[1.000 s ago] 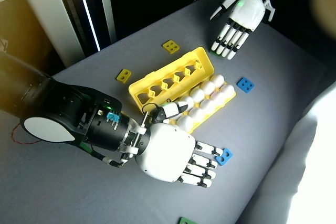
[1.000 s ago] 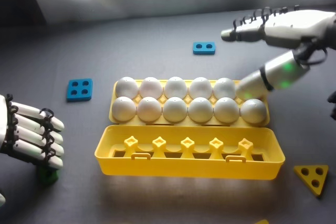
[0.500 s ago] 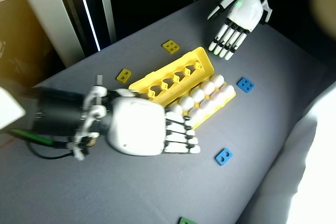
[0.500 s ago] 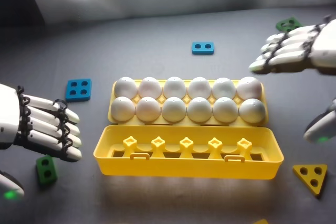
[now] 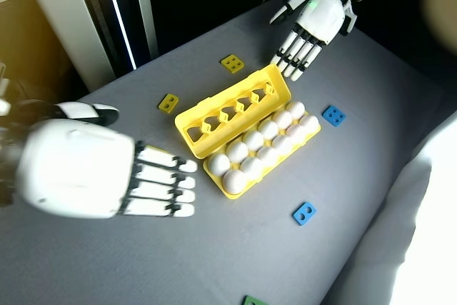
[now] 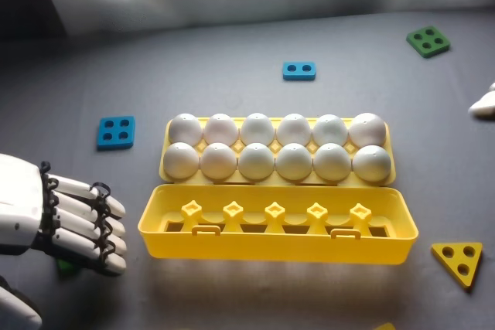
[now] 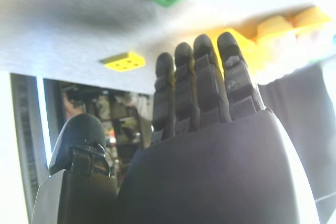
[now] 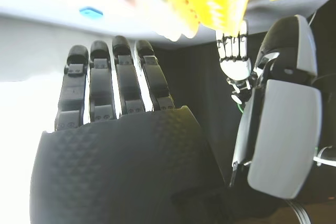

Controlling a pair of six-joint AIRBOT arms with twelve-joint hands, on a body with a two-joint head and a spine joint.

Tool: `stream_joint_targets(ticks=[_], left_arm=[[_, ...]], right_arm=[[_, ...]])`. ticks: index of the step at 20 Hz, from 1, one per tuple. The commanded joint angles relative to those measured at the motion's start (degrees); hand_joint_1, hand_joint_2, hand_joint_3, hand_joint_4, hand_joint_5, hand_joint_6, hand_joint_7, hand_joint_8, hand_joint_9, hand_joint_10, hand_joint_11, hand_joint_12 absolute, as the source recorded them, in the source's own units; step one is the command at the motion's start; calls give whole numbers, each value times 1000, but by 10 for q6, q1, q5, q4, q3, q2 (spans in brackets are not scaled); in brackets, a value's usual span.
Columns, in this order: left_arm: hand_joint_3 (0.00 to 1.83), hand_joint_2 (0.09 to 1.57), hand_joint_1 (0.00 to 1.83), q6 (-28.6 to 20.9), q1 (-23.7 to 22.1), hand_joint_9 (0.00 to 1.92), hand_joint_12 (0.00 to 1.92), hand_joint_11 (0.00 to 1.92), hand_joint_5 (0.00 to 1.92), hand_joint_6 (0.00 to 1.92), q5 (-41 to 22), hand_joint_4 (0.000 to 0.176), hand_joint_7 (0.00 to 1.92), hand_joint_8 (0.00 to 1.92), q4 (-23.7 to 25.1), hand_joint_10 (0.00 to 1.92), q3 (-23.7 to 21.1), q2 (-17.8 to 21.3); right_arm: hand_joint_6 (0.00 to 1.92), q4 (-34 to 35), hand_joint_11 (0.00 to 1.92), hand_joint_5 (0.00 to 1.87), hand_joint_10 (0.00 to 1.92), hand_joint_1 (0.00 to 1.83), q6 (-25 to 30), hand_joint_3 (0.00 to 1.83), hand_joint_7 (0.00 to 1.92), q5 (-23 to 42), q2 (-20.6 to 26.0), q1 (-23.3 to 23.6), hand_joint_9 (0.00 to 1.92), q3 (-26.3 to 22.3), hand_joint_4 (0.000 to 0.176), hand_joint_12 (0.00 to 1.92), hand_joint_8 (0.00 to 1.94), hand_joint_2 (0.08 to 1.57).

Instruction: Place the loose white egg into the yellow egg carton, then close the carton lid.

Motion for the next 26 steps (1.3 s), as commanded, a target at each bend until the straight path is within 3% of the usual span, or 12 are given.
stream_joint_targets(ticks=[1, 2, 5, 12, 16, 17, 26], left_arm=[[0, 1283, 0, 0, 0, 219, 280, 2, 283, 4, -31, 0, 262, 5, -32, 5, 2, 4], [0, 1283, 0, 2, 2, 219, 280, 2, 283, 4, -29, 0, 262, 5, -32, 5, 2, 1], [0, 1282, 0, 3, 4, 234, 342, 0, 293, 0, -25, 0, 272, 0, -33, 0, 2, -3], [0, 1285, 0, 4, 3, 210, 294, 0, 250, 1, -22, 0, 244, 1, -36, 1, -7, -10], [0, 1287, 0, 4, -2, 164, 217, 0, 226, 0, -22, 0, 198, 0, -44, 0, -21, -10], [1, 1289, 0, 4, -3, 153, 215, 0, 205, 0, -22, 0, 184, 0, -44, 0, -25, -10], [0, 1298, 0, 0, -6, 184, 257, 3, 229, 5, -22, 0, 214, 4, -42, 3, -57, -11]], right_arm=[[0, 28, 19, 43, 1, 313, 19, 8, 58, 23, 12, 4, 34, 0, 0, 19, 0, 857], [0, 28, 19, 43, 1, 313, 41, 8, 58, 23, 21, 8, 34, -1, 0, 19, 0, 857], [6, 27, 13, 48, 1, 310, 46, 5, 60, 19, 42, 6, 30, -25, 0, 18, 2, 859], [8, -23, 49, 117, 6, 336, 61, 0, 130, 20, 96, 16, 86, -83, 0, 47, 6, 863], [15, -146, 43, 142, 11, 366, 197, 3, 133, 20, 104, 86, 84, -84, 0, 50, 12, 875], [8, -152, 28, 131, 6, 367, 206, 3, 122, 20, 104, 91, 78, -84, 0, 45, 6, 876], [5, -168, 8, 143, 2, 384, 207, 7, 143, 23, 104, 101, 93, -89, 0, 55, 4, 955]])
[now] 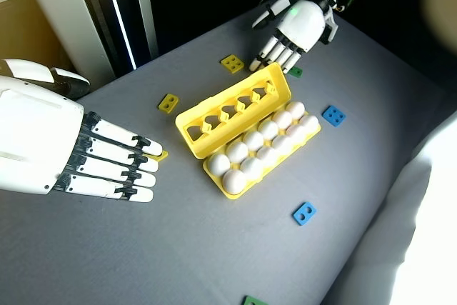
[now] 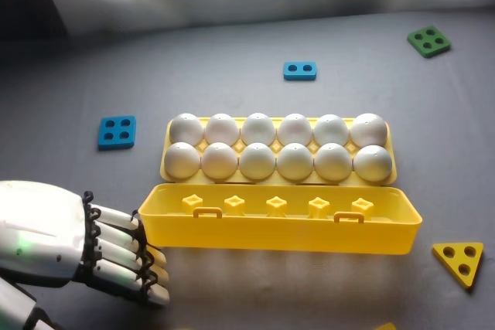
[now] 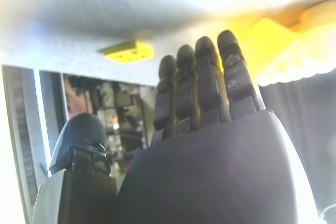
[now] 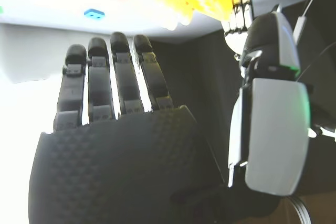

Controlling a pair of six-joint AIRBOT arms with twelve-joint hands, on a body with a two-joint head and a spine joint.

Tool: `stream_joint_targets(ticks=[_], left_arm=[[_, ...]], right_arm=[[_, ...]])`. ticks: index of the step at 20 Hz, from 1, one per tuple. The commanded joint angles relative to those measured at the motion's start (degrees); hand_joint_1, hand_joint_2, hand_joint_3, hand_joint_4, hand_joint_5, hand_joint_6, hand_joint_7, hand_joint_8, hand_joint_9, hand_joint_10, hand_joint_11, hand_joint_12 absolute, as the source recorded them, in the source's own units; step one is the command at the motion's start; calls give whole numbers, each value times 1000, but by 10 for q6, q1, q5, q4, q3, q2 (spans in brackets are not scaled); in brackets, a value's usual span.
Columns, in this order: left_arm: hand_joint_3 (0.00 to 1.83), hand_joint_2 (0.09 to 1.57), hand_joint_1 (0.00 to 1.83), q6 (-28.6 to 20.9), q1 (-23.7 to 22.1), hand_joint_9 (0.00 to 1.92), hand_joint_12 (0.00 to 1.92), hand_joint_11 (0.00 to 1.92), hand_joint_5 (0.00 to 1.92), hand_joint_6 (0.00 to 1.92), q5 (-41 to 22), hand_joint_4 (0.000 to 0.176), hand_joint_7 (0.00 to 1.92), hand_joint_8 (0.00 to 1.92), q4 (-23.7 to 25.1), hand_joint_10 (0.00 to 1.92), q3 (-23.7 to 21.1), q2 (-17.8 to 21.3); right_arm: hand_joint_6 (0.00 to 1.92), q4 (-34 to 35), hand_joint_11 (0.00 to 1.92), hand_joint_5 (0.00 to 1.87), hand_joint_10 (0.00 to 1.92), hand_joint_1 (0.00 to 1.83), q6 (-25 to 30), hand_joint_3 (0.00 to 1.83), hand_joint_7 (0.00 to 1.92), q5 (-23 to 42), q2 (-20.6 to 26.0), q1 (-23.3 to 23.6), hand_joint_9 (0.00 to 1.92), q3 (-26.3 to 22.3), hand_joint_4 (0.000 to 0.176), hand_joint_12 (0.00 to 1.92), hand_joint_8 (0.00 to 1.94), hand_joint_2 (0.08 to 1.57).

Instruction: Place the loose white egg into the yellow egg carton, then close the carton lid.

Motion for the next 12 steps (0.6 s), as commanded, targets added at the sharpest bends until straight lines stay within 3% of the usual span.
stream_joint_targets(ticks=[1, 12], left_arm=[[0, 1298, 0, -1, -4, 165, 238, 0, 212, 1, -46, 0, 196, 1, -33, 0, -2, 6], [1, 1305, 0, -22, -65, 178, 277, 0, 225, 3, -56, 0, 207, 3, -21, 4, 16, 17]], right_arm=[[4, 26, 7, 143, 1, 378, 3, 10, 139, 8, 8, 7, 90, -2, 0, 56, 2, 964], [12, 25, 22, 125, 11, 334, 2, 3, 116, 17, 8, 11, 70, -4, 0, 10, 10, 995]])
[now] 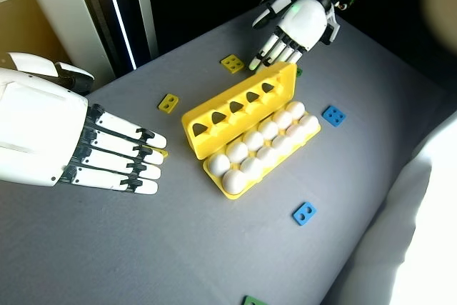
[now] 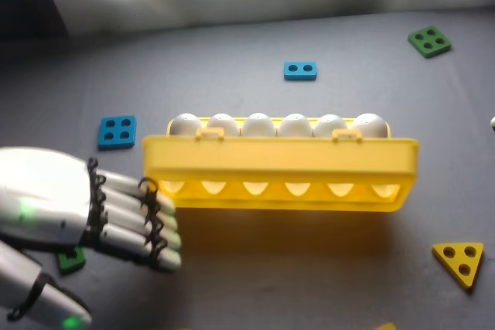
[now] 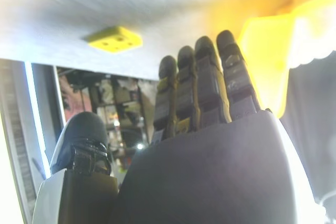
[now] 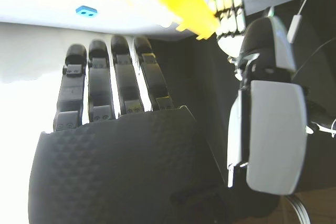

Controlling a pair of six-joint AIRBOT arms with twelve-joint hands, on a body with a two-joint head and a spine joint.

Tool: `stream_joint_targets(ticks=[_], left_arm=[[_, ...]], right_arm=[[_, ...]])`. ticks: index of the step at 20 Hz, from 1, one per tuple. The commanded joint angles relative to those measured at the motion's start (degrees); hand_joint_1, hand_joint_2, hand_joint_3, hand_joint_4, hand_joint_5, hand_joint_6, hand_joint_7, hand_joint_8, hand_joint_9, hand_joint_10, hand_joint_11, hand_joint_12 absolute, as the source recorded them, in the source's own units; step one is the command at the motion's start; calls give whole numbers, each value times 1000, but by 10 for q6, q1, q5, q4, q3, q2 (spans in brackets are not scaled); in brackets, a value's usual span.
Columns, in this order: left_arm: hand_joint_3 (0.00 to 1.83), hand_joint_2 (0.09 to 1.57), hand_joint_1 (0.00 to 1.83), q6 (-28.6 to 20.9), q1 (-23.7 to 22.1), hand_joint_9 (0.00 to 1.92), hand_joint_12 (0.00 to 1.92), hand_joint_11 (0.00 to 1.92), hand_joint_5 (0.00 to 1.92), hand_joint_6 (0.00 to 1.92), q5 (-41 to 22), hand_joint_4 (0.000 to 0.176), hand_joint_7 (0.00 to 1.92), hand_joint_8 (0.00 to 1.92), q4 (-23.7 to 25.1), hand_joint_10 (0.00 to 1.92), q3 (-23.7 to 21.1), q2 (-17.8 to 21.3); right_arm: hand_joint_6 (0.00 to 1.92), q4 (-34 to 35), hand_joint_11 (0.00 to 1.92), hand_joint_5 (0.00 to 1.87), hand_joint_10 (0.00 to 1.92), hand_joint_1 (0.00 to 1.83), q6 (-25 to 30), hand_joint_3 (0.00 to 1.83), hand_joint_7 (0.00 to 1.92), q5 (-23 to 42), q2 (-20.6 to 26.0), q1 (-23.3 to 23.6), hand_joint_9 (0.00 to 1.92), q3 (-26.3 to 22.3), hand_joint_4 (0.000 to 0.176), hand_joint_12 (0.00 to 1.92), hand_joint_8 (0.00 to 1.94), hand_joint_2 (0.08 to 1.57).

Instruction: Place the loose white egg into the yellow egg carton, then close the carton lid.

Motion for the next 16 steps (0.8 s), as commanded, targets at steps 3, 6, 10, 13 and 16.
stream_joint_targets(ticks=[3, 6, 10, 13, 16], left_arm=[[0, 1301, 0, 5, -29, 156, 241, 0, 201, 0, -37, 0, 183, 0, -40, 0, 16, 1], [0, 1300, 0, 25, -33, 156, 229, 0, 199, 1, -19, 0, 185, 1, -40, 0, 33, -18], [0, 1299, 0, 48, -28, 143, 211, 0, 183, 0, 2, 0, 168, 0, -52, 0, 54, -46], [0, 1297, 0, 55, -30, 149, 205, 0, 191, 5, 17, 0, 177, 5, -58, 3, 70, -64], [0, 1298, 0, 64, -38, 155, 208, 0, 198, 6, 28, 0, 183, 5, -67, 4, 87, -75]], right_arm=[[4, 30, 8, 121, 3, 335, 2, 1, 117, 13, 8, 10, 61, 1, 0, 4, 5, 993], [6, 30, 31, 132, 6, 342, 2, 1, 129, 14, 8, 10, 73, 0, 0, 15, 6, 994], [1, 30, 13, 117, 2, 296, 0, 4, 115, 15, 8, 10, 64, 0, 0, 9, 2, 1001], [3, 30, 24, 117, 8, 298, 0, 5, 125, 16, 8, 10, 83, 0, 0, 15, 4, 1007], [10, 30, 29, 120, 6, 308, 0, 0, 116, 17, 8, 10, 71, 0, 0, 15, 9, 1000]])
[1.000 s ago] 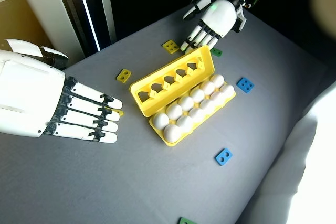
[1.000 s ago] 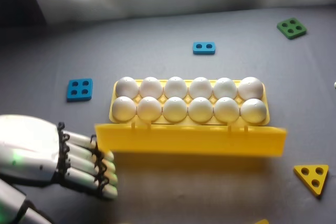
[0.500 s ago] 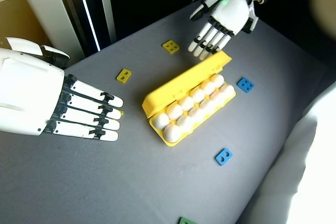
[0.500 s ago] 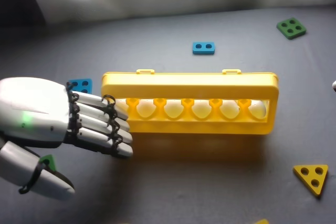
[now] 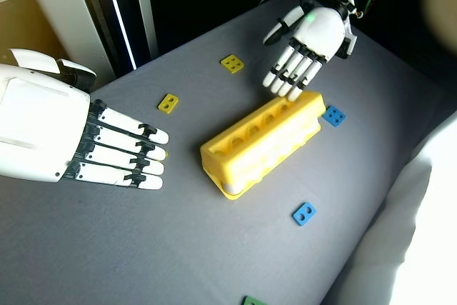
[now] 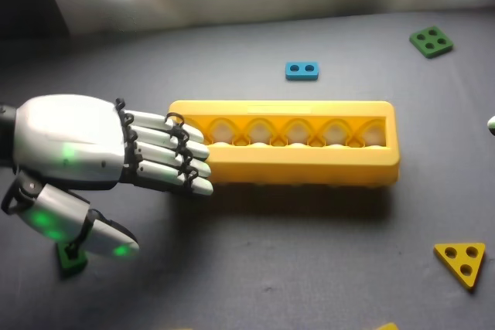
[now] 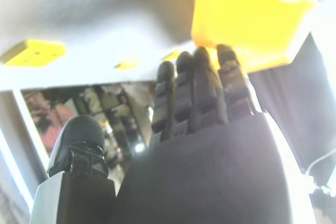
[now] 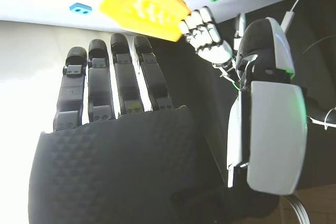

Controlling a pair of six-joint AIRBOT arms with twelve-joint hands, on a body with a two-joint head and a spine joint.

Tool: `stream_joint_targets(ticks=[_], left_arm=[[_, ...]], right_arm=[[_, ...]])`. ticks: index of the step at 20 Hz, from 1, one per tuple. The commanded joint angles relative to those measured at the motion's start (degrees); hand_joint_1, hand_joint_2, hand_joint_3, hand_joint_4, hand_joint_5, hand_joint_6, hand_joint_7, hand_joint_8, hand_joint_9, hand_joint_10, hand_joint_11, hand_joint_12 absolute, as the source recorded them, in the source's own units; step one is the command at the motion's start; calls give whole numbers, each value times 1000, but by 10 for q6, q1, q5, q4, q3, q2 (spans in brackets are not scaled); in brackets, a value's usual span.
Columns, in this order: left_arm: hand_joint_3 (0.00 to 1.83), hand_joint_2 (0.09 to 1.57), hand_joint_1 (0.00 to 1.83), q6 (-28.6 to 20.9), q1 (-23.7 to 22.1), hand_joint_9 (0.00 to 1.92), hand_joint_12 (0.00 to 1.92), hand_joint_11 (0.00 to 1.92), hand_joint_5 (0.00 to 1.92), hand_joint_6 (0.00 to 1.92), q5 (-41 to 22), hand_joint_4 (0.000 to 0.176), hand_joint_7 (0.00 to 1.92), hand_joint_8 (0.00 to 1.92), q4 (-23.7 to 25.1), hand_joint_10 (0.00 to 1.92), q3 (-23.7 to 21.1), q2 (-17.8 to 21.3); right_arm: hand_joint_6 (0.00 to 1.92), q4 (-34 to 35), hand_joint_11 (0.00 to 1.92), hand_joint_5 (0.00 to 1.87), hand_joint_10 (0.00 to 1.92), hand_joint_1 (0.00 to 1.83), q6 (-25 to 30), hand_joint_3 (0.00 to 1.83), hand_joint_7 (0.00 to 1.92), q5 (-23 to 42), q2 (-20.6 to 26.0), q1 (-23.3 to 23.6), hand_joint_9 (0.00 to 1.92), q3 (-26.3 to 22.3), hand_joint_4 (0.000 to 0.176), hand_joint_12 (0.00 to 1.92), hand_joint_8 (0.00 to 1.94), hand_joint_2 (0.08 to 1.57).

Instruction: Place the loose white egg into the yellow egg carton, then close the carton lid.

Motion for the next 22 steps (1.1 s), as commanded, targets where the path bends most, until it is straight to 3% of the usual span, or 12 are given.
stream_joint_targets(ticks=[1, 8, 9, 11, 18, 22], left_arm=[[0, 1296, 0, -1, 0, 155, 210, 0, 193, 3, -3, 0, 178, 3, -17, 4, 6, -3], [0, 1292, 0, -1, 5, 136, 225, 0, 174, 0, 0, 0, 148, 0, -16, 0, 10, -6], [0, 1291, 0, -1, 3, 85, 116, 0, 118, 1, -5, 0, 96, 4, -16, 1, 8, -2], [0, 1282, 0, 5, -4, 15, 4, 0, 41, 0, -21, 0, 23, 2, -16, 0, -4, 16], [0, 1272, 0, 14, -27, 0, 0, 0, 0, 0, -143, 0, 0, 0, -17, 0, -43, 121], [0, 1274, 0, 0, -32, 0, 0, 0, 0, 0, -188, 0, 0, 0, -17, 0, -41, 167]], right_arm=[[7, 30, 17, 116, 1, 306, 1, 2, 110, 8, 8, 8, 59, 1, 0, 10, 5, 1005], [0, 30, 0, 111, 0, 310, 0, 3, 102, 5, 8, 13, 43, 1, 0, 0, 0, 1008], [0, 30, 8, 106, 4, 282, 0, 4, 107, 5, 8, 13, 53, 1, 0, 3, 2, 1011], [8, 30, 28, 129, 16, 326, 0, 0, 142, 5, 8, 13, 96, 1, 0, 13, 12, 993], [1, 30, 12, 107, 1, 260, 0, 1, 107, 5, 8, 12, 55, 1, 0, 6, 0, 987], [2, 30, 18, 114, 2, 227, -6, 0, 113, 5, 8, 12, 60, 1, 0, 10, 2, 960]])
